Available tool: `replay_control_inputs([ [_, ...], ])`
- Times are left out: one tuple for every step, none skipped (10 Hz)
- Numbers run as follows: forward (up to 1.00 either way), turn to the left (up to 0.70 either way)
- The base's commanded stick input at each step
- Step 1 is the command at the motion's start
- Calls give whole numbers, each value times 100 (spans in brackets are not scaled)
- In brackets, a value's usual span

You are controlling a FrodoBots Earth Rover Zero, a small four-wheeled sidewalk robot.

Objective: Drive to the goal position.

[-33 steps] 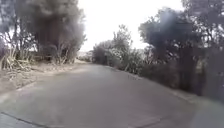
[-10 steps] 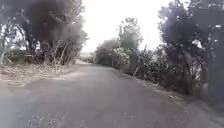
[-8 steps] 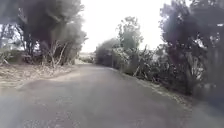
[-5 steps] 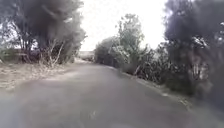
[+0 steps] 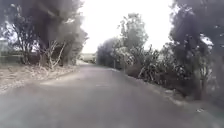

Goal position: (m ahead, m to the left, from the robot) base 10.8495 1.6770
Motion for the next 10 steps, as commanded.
replay_control_inputs([
  [70, 3],
  [70, 3],
  [70, 3],
  [70, 3],
  [70, 3],
  [70, 3],
  [70, 3],
  [70, 3],
  [70, 3],
  [70, 3],
])
